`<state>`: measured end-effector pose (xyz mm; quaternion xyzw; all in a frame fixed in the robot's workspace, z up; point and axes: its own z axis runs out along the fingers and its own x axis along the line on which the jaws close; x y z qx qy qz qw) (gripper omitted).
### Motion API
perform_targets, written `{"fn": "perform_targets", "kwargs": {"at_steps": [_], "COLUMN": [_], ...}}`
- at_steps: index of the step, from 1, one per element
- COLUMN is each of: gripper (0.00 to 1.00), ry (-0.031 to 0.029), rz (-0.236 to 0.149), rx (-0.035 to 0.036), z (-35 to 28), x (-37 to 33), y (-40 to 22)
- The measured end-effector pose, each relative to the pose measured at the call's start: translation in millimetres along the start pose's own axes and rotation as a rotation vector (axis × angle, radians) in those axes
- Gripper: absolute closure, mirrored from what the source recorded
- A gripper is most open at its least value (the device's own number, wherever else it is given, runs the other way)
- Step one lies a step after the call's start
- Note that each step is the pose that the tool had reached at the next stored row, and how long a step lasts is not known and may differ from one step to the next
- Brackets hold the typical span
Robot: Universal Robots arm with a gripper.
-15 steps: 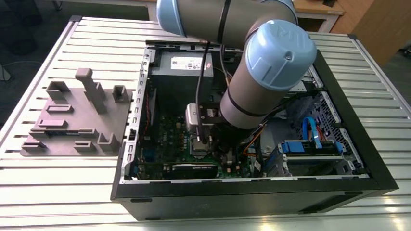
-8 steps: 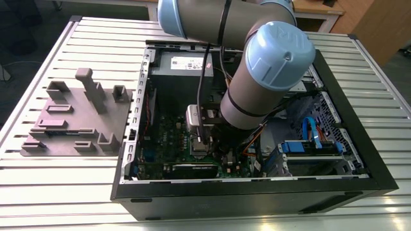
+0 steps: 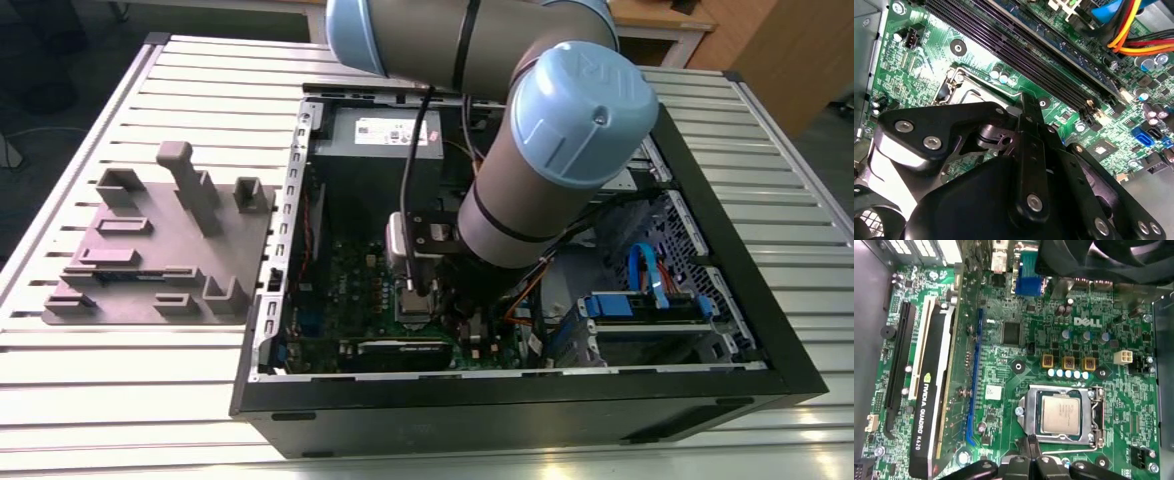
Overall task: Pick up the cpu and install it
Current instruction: 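Install the first cpu locking lever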
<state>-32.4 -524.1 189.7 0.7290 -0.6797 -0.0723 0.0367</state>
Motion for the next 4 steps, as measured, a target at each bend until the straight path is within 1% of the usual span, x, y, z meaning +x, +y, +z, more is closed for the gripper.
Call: {"fn": "perform_targets", "kwargs": {"at_steps": [4], "gripper": [0.89], "ry": [0.0000], "rz": [0.000], "rx": [0.0000], "z": [0.0], "x": [0.0], "y": [0.0]}}
